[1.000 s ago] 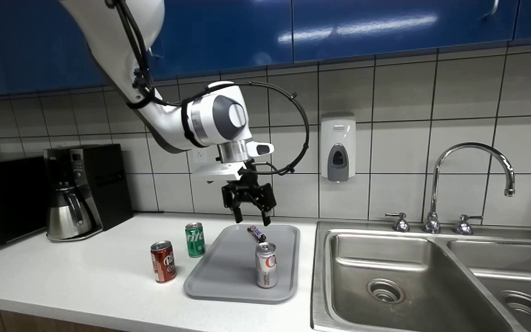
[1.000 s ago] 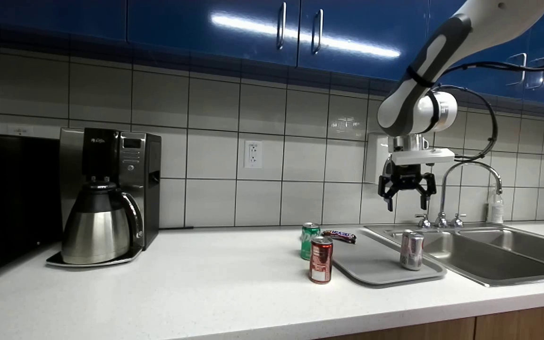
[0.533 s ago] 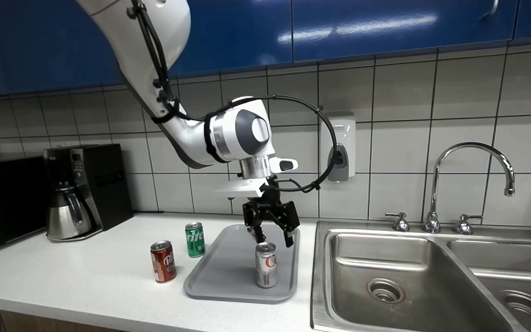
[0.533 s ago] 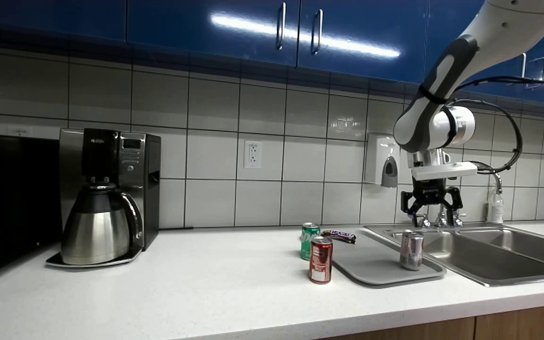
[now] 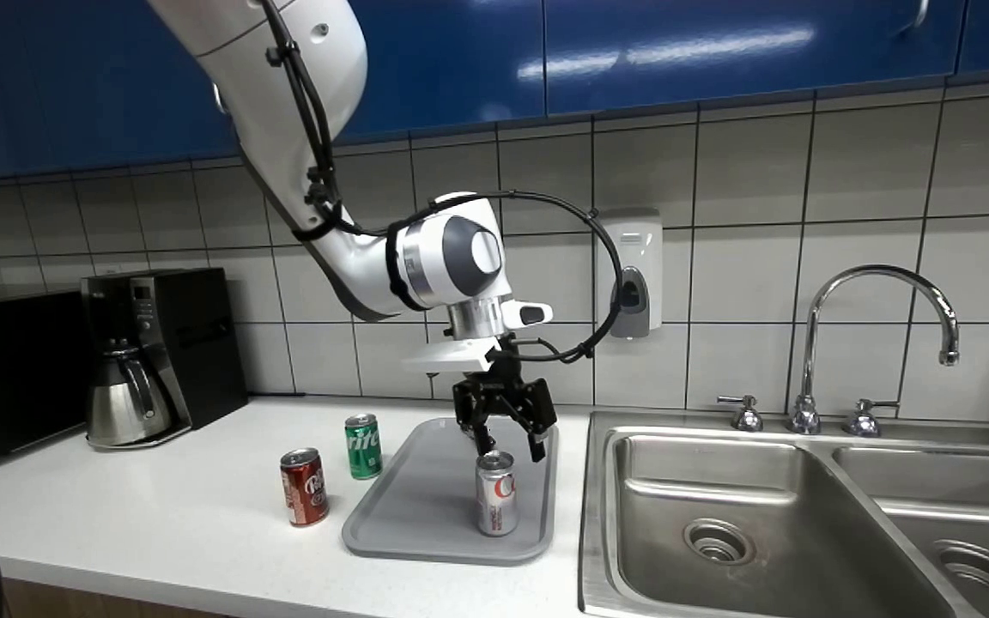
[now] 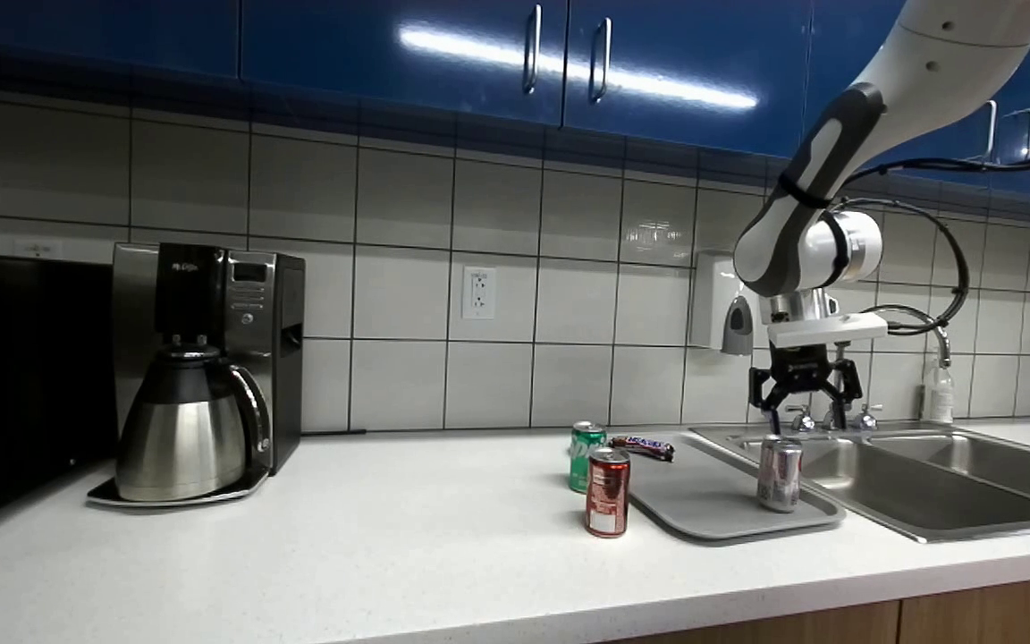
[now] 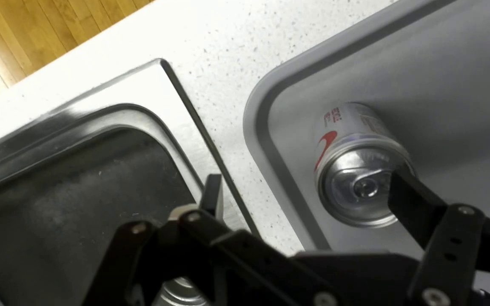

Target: Remove the cans from the tray and put them on the counter

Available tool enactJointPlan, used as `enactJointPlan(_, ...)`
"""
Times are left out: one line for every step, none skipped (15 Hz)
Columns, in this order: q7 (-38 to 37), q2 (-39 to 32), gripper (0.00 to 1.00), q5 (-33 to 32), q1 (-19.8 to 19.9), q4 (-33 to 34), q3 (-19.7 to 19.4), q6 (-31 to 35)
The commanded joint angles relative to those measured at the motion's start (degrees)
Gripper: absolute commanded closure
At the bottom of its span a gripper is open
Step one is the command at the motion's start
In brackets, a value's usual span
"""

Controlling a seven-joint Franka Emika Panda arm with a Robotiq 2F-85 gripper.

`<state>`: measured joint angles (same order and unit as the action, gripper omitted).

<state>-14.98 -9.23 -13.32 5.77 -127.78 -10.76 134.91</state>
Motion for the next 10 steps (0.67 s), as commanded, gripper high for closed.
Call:
enactJointPlan(0.3, -0.1, 0.0, 0.7, -0.2, 1.8, 0.9, -0.7)
enactJointPlan(0.3, -0.2, 0.0, 0.7, -0.4, 2.0, 1.1, -0.7)
enactJointPlan(0.2, -0.4, 0.0, 0.8, -0.5, 2.1, 1.3, -0.6)
enactJointPlan(0.1, -0.7, 0.0, 0.8, -0.7, 2.3, 1.4, -0.6)
enactJointPlan(0.0, -0.9, 0.0, 0.8, -0.9, 2.4, 1.5, -0.5)
enactJointPlan(-0.1, -1.2, 0.0, 0.8, -1.0, 2.6, 1.7, -0.6)
enactJointPlan(-0.1, -1.4, 0.0, 0.8, -1.1, 2.7, 1.9, -0.5)
enactJointPlan(-0.2, -1.7, 0.0, 0.8, -1.3, 2.9, 1.9, -0.5)
enactJointPlan(0.0, -2.0, 0.0, 1.0, -1.4, 3.1, 2.0, -0.5)
enactJointPlan(-0.1, -2.3, 0.0, 0.9, -1.6, 3.3, 2.1, -0.4)
